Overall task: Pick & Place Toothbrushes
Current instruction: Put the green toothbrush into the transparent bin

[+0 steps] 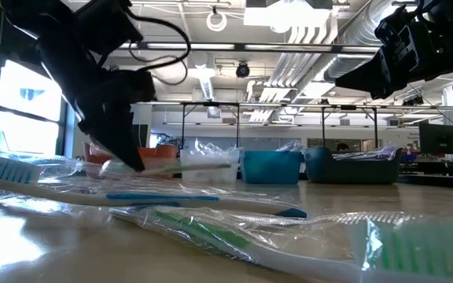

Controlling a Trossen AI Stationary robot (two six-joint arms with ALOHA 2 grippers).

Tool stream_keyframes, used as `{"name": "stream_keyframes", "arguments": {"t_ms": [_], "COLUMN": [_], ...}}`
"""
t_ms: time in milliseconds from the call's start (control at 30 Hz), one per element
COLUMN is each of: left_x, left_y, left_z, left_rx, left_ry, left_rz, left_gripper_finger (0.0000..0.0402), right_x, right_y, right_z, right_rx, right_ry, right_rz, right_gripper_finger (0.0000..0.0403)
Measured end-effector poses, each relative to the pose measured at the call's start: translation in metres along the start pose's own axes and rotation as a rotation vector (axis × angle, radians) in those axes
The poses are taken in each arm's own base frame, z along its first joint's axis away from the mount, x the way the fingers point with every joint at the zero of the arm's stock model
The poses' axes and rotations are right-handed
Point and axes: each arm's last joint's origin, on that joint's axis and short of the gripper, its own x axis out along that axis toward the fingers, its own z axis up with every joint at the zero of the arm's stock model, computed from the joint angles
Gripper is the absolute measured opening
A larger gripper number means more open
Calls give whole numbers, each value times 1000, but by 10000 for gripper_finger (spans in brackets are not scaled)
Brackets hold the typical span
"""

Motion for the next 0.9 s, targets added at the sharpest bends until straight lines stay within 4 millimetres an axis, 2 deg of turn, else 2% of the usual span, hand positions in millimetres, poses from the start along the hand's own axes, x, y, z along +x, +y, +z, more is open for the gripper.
{"name": "stream_keyframes", "arguments": {"t_ms": [367,633,733,900], "left_x": [-39,-62,-65,-63], "left_y": [2,4,9,35], "left_z": [20,46,57,72], "left_rx": [24,72,87,51], "left_ry": [-202,-520,-597,-636], "left_rz": [3,156,164,175], "left_gripper_finger": [1,1,1,0], "right_x": [0,0,0,0], "right_y": [0,0,0,0], "right_z": [0,0,0,0], "right_rx": [0,0,0,0], "right_ry": [2,2,1,1], "right_rz": [0,0,0,0], "right_gripper_finger": [4,4,4,4]}}
